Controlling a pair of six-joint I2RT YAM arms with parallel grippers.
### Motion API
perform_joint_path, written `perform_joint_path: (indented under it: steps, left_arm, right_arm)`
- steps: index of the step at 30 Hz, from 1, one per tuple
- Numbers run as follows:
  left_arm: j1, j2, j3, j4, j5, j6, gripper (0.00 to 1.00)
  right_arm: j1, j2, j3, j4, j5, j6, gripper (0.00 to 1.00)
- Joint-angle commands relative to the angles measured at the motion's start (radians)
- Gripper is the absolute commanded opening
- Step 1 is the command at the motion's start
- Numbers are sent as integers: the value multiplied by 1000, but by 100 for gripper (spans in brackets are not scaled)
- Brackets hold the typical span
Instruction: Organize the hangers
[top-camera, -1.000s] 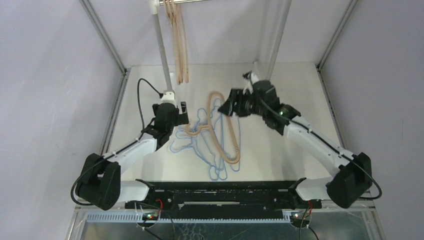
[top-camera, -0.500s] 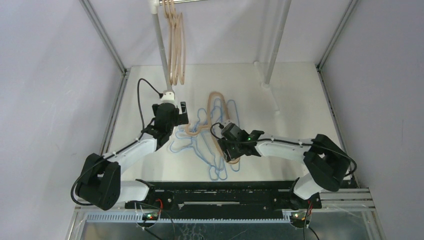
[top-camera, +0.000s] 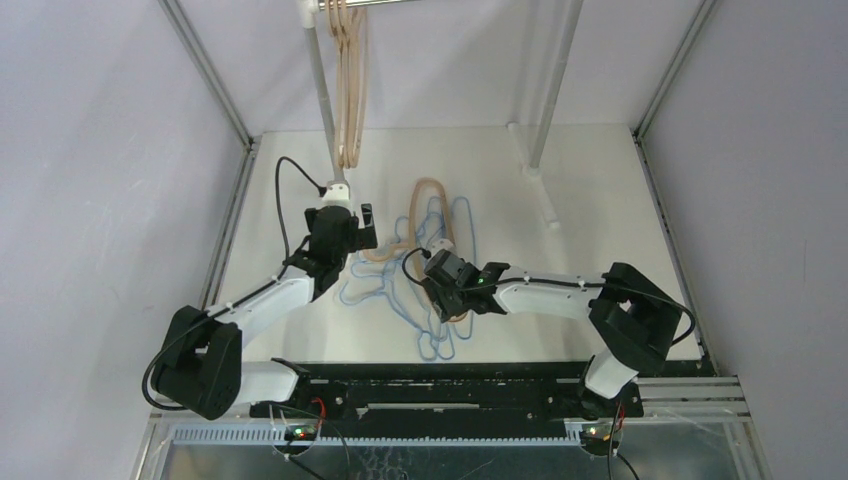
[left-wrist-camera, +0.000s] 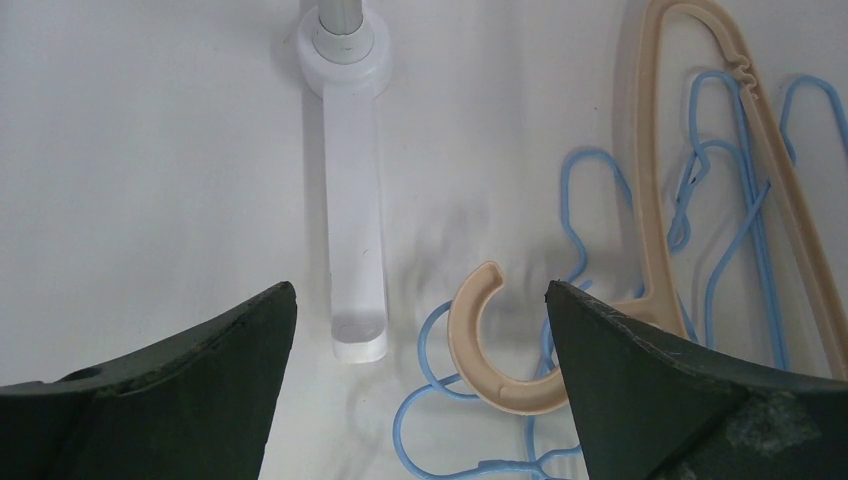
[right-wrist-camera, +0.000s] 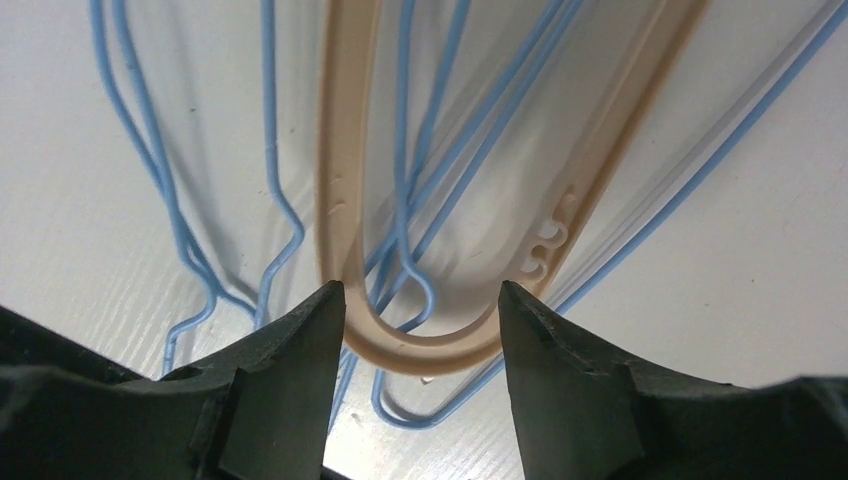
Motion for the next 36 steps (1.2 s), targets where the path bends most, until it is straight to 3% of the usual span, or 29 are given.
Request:
perform_joint_path:
  steps: [1, 13, 18, 23, 31, 36]
  left_arm:
    - [-6, 2, 11, 28, -5, 8, 99]
    - [-6, 2, 11, 29, -9, 10, 99]
    - [-4, -2, 10, 25, -8, 10, 99]
    - [-5, -3, 10, 26, -7, 10, 99]
    - [-6, -4, 10, 26, -7, 9, 100]
    - [-5, -6, 9, 27, 1, 5, 99]
  right_arm:
    - [31, -61, 41, 4, 47, -3, 65]
    - [48, 73, 133, 22, 29, -47, 63]
    - [29, 124, 136, 53, 17, -44, 49]
    - [26, 132, 135, 56, 43, -52, 42]
    - [19, 40, 128, -3, 70, -29, 8]
    - [-14, -95, 121, -45, 31, -36, 6]
